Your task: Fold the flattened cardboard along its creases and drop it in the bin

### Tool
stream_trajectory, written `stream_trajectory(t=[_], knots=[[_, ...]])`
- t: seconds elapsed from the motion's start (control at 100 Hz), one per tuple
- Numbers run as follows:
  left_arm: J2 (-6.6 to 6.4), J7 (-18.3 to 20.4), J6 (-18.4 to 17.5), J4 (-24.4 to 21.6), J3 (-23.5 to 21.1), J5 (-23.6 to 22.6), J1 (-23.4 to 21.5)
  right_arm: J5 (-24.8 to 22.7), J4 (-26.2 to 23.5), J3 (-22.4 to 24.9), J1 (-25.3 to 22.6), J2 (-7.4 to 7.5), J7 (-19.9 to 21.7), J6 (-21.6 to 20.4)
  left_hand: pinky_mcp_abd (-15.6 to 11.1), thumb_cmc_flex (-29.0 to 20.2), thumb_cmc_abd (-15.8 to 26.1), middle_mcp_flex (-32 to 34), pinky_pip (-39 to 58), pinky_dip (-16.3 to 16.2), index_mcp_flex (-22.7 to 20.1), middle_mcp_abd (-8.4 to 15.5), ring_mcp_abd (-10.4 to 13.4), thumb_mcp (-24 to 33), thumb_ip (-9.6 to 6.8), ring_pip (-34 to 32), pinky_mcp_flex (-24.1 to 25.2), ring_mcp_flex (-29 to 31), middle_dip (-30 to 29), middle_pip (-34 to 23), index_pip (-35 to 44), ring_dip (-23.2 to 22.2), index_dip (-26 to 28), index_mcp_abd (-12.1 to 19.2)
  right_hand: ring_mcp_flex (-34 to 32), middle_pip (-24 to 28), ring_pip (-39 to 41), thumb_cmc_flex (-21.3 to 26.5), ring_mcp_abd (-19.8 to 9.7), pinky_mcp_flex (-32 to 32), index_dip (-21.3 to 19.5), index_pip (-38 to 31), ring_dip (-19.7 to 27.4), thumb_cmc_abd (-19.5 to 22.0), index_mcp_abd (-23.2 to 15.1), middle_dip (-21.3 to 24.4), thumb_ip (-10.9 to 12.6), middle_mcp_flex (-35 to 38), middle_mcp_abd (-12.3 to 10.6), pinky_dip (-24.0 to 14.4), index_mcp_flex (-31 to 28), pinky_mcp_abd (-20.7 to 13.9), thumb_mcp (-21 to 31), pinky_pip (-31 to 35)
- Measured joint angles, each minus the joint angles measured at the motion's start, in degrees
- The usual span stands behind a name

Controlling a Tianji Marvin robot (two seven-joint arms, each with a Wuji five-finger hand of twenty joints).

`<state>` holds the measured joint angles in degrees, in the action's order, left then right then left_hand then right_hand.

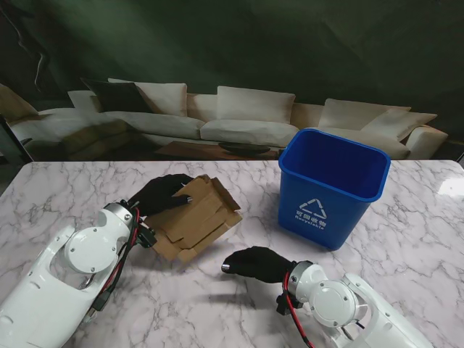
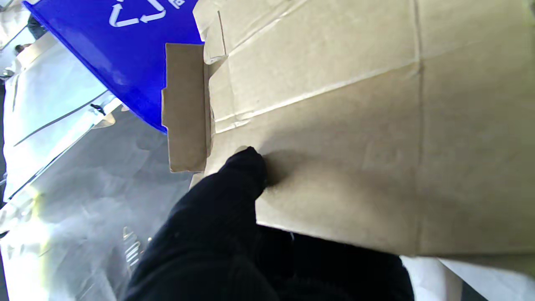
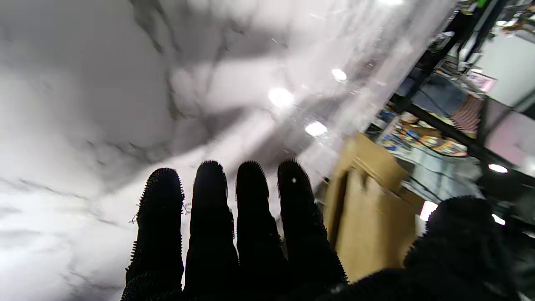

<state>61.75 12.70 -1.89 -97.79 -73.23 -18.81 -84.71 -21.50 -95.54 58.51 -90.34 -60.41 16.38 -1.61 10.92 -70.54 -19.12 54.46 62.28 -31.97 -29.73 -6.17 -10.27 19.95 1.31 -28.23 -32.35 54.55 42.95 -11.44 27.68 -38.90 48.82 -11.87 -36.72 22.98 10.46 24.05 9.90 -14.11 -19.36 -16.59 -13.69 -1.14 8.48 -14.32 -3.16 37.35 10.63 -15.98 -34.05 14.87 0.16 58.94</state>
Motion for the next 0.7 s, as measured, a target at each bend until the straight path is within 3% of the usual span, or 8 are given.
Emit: stream_trajectory(t=[0.11,0.18,0.27,0.38,0.45,0.54,0.67,0.7], knots=[[0.2,-1.21,-2.03,-1.08,-0.08,0.31,-1.08,-0.35,1.69,-3.01,2.28,0.13,0.47,4.2,0.04,0.0,-0.01,0.0,0.0,0.0,0.16,0.0,-0.02,0.0,0.0,0.0,0.27,-0.01,0.0,-0.45,0.69,0.04,0.43,0.07,7.91,-2.86,-2.97,-1.9,-0.38,5.1,2.37,8.67,1.6,0.5,2.72,1.18,0.01,-9.49,0.23,0.0,10.0,-1.77,-0.14,-2.76],[0.34,-2.03,-2.84,-1.5,0.02,1.24,-1.64,-0.66,2.54,-4.35,3.54,-0.07,-0.22,6.53,0.05,0.0,-0.01,0.0,0.0,0.0,0.17,0.0,-0.02,0.0,0.0,0.0,0.29,-0.01,0.0,-0.47,0.92,0.06,0.45,0.07,11.24,-3.92,-4.29,-1.91,-2.22,7.4,3.34,11.94,2.47,0.48,4.5,1.64,0.01,-13.98,0.73,-0.98,15.0,-7.73,-0.14,-0.85],[0.49,-2.56,-3.69,-1.9,0.32,2.38,-2.19,-0.2,2.75,-5.25,4.25,-0.76,-2.85,9.67,0.06,0.0,-0.01,0.0,0.0,-0.01,0.18,0.0,-0.02,0.0,0.0,0.0,0.3,-0.02,0.0,-0.5,1.08,0.07,0.45,0.08,14.56,-4.39,-5.13,-1.91,-1.36,11.06,3.56,15.44,2.96,0.46,5.95,1.93,0.01,-19.14,0.86,0.8,19.48,-6.24,-0.14,-4.54],[0.66,-2.97,-4.02,-2.23,0.93,4.08,-2.68,1.21,4.04,-5.82,4.78,-1.81,-6.45,8.44,0.06,0.0,-0.01,0.0,0.0,-0.01,0.18,0.0,-0.02,0.0,0.0,0.0,0.3,-0.02,0.0,-0.51,1.15,0.15,0.45,0.09,16.41,-5.19,-5.61,-1.63,-2.12,13.63,3.72,17.42,3.01,-1.2,6.05,2.54,0.02,-24.77,0.13,2.72,23.28,-3.19,0.56,-8.46],[0.72,-2.97,-4.0,-2.23,1.33,3.83,-2.71,2.99,5.46,-5.93,4.92,-2.74,-10.04,5.62,0.06,0.0,-0.01,0.0,0.0,-0.01,0.18,0.0,-0.02,0.0,0.01,0.0,0.31,-0.02,0.0,-0.52,1.24,0.51,0.45,0.09,16.84,-6.24,-5.71,-1.82,-2.14,14.03,10.13,17.63,3.41,-1.93,6.05,3.96,0.02,-25.67,-0.24,2.75,23.14,-2.5,4.47,-9.79],[0.85,-3.05,-3.91,-2.0,1.73,3.79,-2.59,4.44,6.31,-6.14,5.24,-3.74,-12.04,5.03,0.06,0.0,-0.01,0.0,0.0,-0.01,0.18,0.0,-0.02,0.0,0.01,0.0,0.31,-0.02,0.0,-0.54,1.46,0.64,0.44,0.1,16.84,-9.67,-5.71,-7.55,-2.14,14.58,15.11,18.34,3.41,-6.77,5.18,5.16,0.02,-26.27,-0.61,3.23,23.14,-1.82,17.86,-11.02],[1.1,-4.06,-3.85,-1.42,2.21,3.9,-2.29,10.46,6.82,-5.95,5.53,-4.8,-12.41,3.65,0.06,0.0,-0.01,0.0,0.0,-0.01,0.19,0.0,-0.02,0.01,0.01,0.0,0.31,-0.03,0.0,-0.56,1.5,0.66,0.45,0.1,17.61,-11.67,-5.72,-9.05,-2.14,15.16,16.54,18.33,3.41,-10.36,3.27,6.06,-0.38,-26.27,-1.21,3.46,23.14,-0.53,22.07,-11.97],[1.14,-4.27,-3.8,-1.37,2.26,3.74,-2.25,10.34,7.13,-5.94,5.59,-4.93,-12.67,1.98,0.06,0.0,-0.01,0.0,0.0,-0.01,0.19,0.0,-0.03,0.01,0.01,0.0,0.31,-0.03,0.0,-0.56,1.52,0.66,0.44,0.11,17.59,-11.87,-5.72,-9.73,-2.14,15.27,13.91,18.18,3.41,-11.35,3.07,6.16,-0.66,-26.27,-1.3,3.47,23.14,-0.48,22.78,-12.28]])
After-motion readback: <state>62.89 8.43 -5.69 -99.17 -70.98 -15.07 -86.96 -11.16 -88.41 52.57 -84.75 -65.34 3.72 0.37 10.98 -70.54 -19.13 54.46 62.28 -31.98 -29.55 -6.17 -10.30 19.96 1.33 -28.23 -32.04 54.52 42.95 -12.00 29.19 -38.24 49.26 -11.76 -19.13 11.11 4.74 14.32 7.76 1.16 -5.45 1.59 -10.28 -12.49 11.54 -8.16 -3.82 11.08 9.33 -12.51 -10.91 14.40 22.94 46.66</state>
